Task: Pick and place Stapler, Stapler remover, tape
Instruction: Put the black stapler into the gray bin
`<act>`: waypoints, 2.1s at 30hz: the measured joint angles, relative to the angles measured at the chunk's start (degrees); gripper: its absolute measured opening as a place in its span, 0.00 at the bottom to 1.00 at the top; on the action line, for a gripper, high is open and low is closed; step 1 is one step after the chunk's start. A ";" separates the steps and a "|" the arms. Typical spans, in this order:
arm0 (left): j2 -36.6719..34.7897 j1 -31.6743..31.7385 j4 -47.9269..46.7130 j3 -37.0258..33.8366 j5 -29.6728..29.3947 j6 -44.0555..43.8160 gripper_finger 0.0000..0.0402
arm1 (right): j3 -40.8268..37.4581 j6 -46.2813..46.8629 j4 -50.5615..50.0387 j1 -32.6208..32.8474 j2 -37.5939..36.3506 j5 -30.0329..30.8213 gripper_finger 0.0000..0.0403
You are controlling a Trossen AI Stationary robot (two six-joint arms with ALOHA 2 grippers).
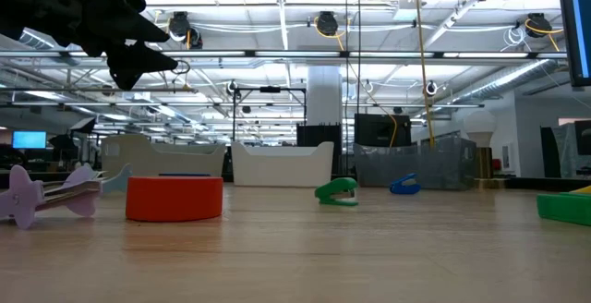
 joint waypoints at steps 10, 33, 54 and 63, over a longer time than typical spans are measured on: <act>0.01 0.00 0.05 0.00 -0.02 0.48 0.56 | -0.07 4.41 -8.27 -0.18 0.04 2.65 0.43; 0.02 0.00 0.17 0.00 -0.04 1.16 0.56 | -0.15 4.17 -8.35 -0.15 0.00 0.39 0.37; 0.02 0.00 8.07 0.00 0.00 0.46 0.56 | -0.41 4.84 -3.29 -0.02 -14.00 -3.94 0.32; 0.02 0.00 12.43 0.00 -0.02 0.42 0.56 | 1.77 -0.41 1.84 -4.85 -20.56 7.63 0.32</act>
